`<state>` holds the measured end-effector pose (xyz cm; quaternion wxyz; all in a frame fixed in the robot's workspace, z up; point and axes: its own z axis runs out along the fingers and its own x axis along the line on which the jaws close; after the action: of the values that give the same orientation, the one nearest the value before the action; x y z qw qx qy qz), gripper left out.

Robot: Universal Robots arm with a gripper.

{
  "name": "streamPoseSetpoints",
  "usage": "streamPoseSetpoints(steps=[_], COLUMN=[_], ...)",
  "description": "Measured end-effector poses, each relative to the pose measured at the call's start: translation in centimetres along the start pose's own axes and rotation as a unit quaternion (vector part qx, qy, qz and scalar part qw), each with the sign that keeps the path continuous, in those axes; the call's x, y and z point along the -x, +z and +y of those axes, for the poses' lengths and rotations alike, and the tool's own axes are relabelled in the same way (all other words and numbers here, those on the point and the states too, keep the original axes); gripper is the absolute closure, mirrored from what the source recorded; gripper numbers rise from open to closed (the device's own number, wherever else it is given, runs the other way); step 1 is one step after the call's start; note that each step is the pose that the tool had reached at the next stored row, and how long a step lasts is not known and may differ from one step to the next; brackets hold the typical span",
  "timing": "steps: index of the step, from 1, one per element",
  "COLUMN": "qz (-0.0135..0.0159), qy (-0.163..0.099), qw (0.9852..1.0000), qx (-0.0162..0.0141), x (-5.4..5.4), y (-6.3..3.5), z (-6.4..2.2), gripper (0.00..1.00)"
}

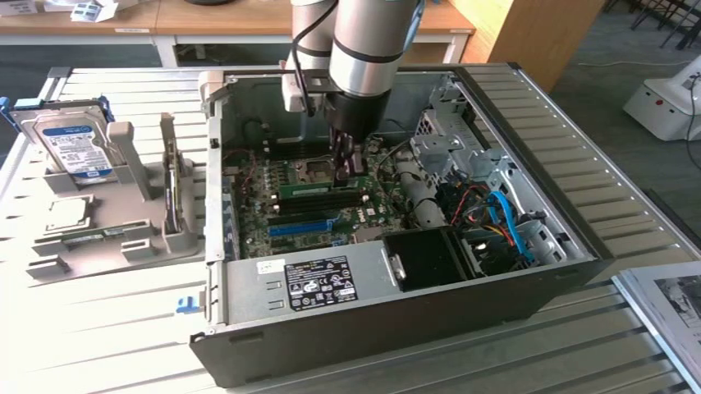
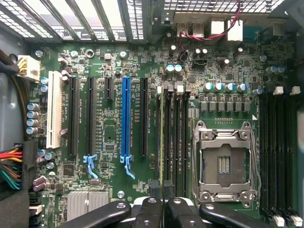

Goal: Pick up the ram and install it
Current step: 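Insert the ram into the slot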

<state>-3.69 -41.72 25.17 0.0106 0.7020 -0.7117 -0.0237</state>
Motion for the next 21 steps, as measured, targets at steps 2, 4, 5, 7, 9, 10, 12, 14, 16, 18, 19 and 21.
streamPoseSetpoints(steps=[2,4,5,7,9,10,12,14,16,18,19,21], qz=[0.0,0.0,0.0,0.0,0.0,0.0,0.0,0.0001,0.0001,0.0,0.0,0.0], qy=[0.0,0.0,0.0,0.0,0.0,0.0,0.0,0.0,0.0,0.0,0.0,0.0], qw=[1.0,1.0,1.0,1.0,1.0,1.0,1.0,1.0,1.0,1.0,1.0,1.0], qx=[0.0,0.0,0.0,0.0,0.0,0.0,0.0,0.0001,0.0,0.0,0.0,0.0], x=[0.0,0.0,-0.01,-0.01,-0.01,-0.01,-0.01,-0.02,-0.02,-0.01,-0.01,-0.01], y=[0.13,0.26,0.33,0.46,0.57,0.63,0.73,0.76,0.77,0.78,0.78,0.79], z=[-0.01,-0.01,-0.02,-0.02,-0.03,-0.03,-0.04,-0.04,-0.04,-0.04,-0.06,-0.12], gripper=[0.88,0.88,0.88,0.88,0.88,0.88,0.88,0.88,0.88,0.88,0.88,0.88])
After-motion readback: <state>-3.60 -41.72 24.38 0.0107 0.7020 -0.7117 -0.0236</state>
